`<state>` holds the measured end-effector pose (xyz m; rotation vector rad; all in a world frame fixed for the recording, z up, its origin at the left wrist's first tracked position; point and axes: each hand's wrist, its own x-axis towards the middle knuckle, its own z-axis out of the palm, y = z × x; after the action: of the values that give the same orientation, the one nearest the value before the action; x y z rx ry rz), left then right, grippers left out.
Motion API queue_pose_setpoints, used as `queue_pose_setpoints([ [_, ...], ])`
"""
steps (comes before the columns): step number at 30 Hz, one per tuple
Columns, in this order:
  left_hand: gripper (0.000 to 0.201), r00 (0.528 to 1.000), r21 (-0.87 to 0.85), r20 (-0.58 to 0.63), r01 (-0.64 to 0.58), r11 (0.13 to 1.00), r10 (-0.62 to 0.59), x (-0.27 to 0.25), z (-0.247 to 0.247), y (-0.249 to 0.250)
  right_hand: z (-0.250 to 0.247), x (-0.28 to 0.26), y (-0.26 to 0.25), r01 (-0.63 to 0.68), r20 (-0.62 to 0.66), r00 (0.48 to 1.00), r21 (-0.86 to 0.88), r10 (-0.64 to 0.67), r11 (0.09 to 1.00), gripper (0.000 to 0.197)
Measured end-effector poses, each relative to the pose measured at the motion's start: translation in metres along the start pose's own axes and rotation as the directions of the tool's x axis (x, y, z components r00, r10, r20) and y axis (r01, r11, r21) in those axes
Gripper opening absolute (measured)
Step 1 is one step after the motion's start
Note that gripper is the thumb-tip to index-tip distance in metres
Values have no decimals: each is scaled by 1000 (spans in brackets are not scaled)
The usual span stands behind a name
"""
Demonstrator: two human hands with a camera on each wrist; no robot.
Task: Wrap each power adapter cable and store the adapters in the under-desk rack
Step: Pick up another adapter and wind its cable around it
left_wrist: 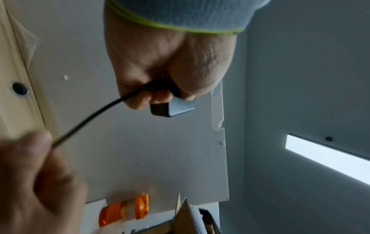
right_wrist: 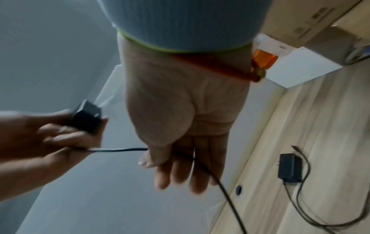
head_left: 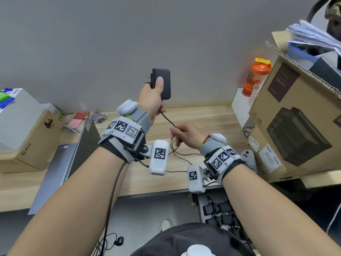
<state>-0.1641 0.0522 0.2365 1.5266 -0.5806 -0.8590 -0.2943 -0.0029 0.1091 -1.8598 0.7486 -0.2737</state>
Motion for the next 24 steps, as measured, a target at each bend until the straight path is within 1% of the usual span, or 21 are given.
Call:
queue_pose_setpoints([
  [2, 31, 998, -21, -60, -1, 1000, 0, 7, -13, 4, -10, 1, 20, -101, -102, 990, -59, 94, 993, 44],
  [5, 32, 987, -70, -164, -7, 998, -5, 18, -36, 15, -24, -10, 49, -260, -186, 955, -151, 231, 954, 46],
  [6, 31, 981, -71, -195, -14, 997, 0, 22, -42, 19, -27, -15, 60, -338, -221, 928, -155, 301, 928, 47],
  [8, 32, 973, -71, -231, -22, 997, 5, 27, -52, 24, -28, -21, 82, -479, -268, 857, -98, 440, 872, 51],
  [9, 32, 972, -68, -235, -23, 997, 7, 29, -55, 25, -26, -23, 89, -533, -265, 826, -79, 498, 842, 56],
  [10, 33, 973, -60, -231, -21, 998, 7, 30, -56, 24, -24, -24, 91, -583, -252, 799, -100, 546, 807, 62],
  [12, 32, 976, -32, -218, -11, 999, 4, 33, -56, 19, -23, -25, 95, -645, -244, 763, -222, 598, 731, 70],
  [13, 32, 977, -17, -215, -7, 1000, 4, 33, -56, 17, -24, -27, 96, -658, -235, 753, -270, 615, 703, 69],
  [15, 33, 973, -6, -230, -6, 1000, 4, 33, -57, 15, -28, -27, 96, -680, -173, 728, -311, 664, 664, 58],
  [16, 33, 969, -11, -248, -6, 1000, 3, 35, -59, 17, -31, -29, 96, -703, -164, 702, -312, 693, 639, 54],
  [17, 33, 962, -15, -272, -10, 1000, 5, 37, -64, 20, -33, -31, 100, -726, -194, 680, -308, 707, 615, 56],
  [19, 35, 944, -22, -328, -39, 999, 30, 43, -75, 28, -36, -34, 111, -771, -328, 636, -310, 699, 557, 67],
  [20, 37, 937, -29, -347, -53, 998, 40, 46, -80, 32, -37, -36, 115, -778, -372, 628, -318, 683, 542, 70],
  [21, 40, 933, -37, -358, -59, 998, 42, 48, -84, 35, -36, -36, 121, -776, -383, 630, -317, 675, 545, 72],
  [23, 43, 936, -29, -350, -51, 998, 37, 48, -82, 35, -32, -36, 122, -743, -314, 665, -360, 677, 563, 68],
  [24, 41, 944, -20, -328, -46, 999, 37, 47, -77, 33, -29, -33, 115, -708, -272, 702, -369, 659, 602, 62],
])
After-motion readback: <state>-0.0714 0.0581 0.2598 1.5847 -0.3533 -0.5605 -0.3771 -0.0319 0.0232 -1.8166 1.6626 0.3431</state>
